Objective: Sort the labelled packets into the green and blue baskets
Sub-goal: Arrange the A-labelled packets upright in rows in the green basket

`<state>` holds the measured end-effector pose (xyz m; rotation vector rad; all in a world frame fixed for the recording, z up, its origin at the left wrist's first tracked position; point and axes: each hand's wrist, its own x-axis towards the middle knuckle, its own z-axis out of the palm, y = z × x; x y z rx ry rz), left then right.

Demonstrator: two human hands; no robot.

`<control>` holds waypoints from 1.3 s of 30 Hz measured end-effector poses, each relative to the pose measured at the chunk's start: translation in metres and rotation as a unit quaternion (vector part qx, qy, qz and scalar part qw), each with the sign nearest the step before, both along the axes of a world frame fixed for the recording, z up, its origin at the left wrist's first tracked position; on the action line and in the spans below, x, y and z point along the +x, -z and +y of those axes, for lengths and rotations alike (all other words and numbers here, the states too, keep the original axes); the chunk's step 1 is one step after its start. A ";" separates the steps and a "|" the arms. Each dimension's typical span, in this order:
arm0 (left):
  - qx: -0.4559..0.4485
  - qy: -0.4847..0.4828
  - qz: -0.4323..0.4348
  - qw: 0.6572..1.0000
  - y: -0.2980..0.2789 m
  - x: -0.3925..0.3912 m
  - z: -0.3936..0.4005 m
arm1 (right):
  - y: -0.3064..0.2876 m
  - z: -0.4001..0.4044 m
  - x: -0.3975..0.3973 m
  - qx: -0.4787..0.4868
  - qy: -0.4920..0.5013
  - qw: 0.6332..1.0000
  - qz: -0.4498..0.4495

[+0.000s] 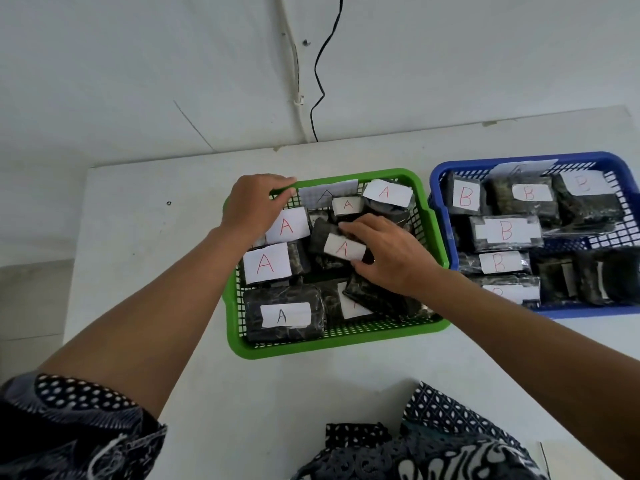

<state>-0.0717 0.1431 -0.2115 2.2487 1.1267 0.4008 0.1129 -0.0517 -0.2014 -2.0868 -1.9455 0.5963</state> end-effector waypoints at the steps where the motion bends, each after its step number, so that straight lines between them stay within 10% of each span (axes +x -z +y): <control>1: -0.003 -0.002 -0.005 1.000 0.000 0.000 0.000 | 0.000 -0.001 0.002 -0.007 -0.027 1.000 -0.002; 10: -0.001 0.007 -0.022 1.000 -0.001 -0.003 0.003 | -0.002 0.003 0.011 -0.044 -0.127 0.990 -0.047; 29: -0.093 -0.157 -0.080 0.980 0.016 -0.045 0.015 | 0.017 0.106 -0.047 -0.118 0.055 0.965 0.226; 39: -0.083 -0.150 -0.098 0.980 0.014 -0.043 0.011 | 0.021 0.113 -0.087 -0.024 0.099 0.975 0.195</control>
